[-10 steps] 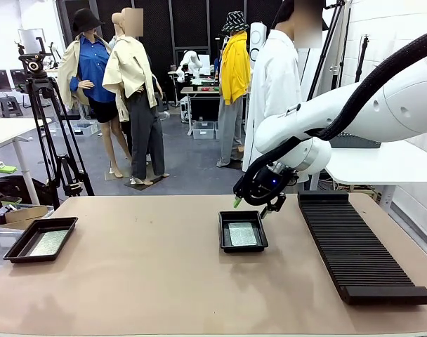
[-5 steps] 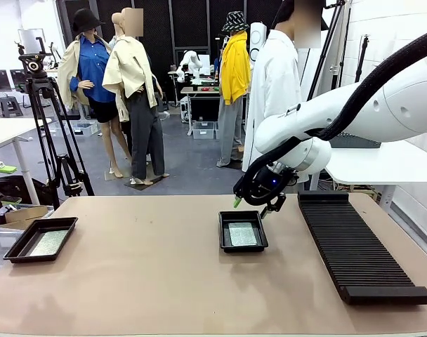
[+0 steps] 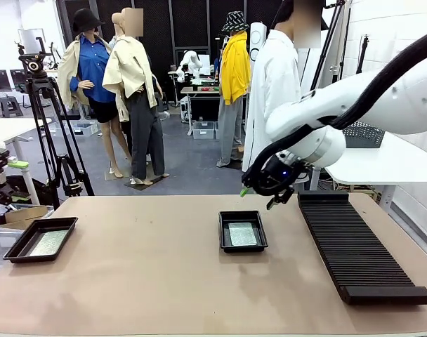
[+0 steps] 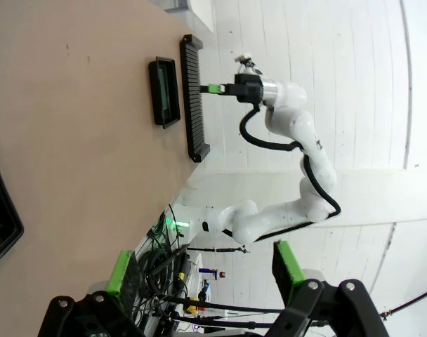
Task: Inspect and transfer BCBs to ESD trays.
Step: Pick up the ESD tray and place it on the left side of the table.
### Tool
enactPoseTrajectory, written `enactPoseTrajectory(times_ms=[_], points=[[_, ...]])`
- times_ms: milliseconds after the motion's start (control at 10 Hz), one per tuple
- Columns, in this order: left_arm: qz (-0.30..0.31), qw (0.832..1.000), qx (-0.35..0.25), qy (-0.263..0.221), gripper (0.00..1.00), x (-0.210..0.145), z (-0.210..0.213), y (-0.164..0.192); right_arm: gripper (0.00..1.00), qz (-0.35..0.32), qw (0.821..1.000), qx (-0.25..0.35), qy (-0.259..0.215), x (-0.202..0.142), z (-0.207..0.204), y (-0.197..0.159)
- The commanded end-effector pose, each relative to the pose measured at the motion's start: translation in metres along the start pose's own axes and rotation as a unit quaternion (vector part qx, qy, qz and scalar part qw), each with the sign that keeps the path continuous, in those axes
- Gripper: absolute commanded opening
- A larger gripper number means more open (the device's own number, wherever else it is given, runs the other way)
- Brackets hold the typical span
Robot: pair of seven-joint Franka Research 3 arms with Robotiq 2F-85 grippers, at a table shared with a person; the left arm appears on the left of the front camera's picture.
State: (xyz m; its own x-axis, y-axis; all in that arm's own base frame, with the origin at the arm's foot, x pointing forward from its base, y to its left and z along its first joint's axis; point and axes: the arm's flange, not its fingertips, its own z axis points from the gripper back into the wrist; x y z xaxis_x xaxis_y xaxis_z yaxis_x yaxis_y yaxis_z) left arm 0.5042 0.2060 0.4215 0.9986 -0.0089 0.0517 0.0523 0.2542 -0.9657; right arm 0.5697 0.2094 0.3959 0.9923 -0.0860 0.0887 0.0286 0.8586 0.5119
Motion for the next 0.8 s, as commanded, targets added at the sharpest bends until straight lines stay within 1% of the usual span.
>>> enactPoseTrajectory(times_ms=[0, 200, 400, 500, 600, 700], points=[[0.027, 0.998, 0.049, -0.025, 1.00, 0.003, -0.033, -0.023, 1.00, 0.010, 0.999, 0.033, -0.007, -0.017, 0.019, -0.029], [0.017, 0.996, 0.082, -0.035, 1.00, 0.000, -0.072, -0.045, 1.00, 0.017, 0.996, 0.082, -0.018, -0.026, 0.041, -0.053], [0.030, 0.992, 0.104, -0.059, 1.00, 0.006, -0.107, -0.070, 1.00, 0.017, 0.990, 0.132, -0.038, -0.035, 0.072, -0.077], [0.033, 0.990, 0.127, -0.056, 1.00, 0.009, -0.126, -0.083, 1.00, 0.000, 0.987, 0.157, -0.027, -0.038, 0.084, -0.089], [0.045, 0.985, 0.159, -0.051, 1.00, 0.015, -0.148, -0.092, 1.00, -0.015, 0.985, 0.168, -0.024, -0.035, 0.093, -0.103], [0.039, 0.981, 0.187, -0.032, 1.00, 0.018, -0.170, -0.098, 1.00, -0.019, 0.981, 0.193, -0.005, -0.033, 0.100, -0.119]])
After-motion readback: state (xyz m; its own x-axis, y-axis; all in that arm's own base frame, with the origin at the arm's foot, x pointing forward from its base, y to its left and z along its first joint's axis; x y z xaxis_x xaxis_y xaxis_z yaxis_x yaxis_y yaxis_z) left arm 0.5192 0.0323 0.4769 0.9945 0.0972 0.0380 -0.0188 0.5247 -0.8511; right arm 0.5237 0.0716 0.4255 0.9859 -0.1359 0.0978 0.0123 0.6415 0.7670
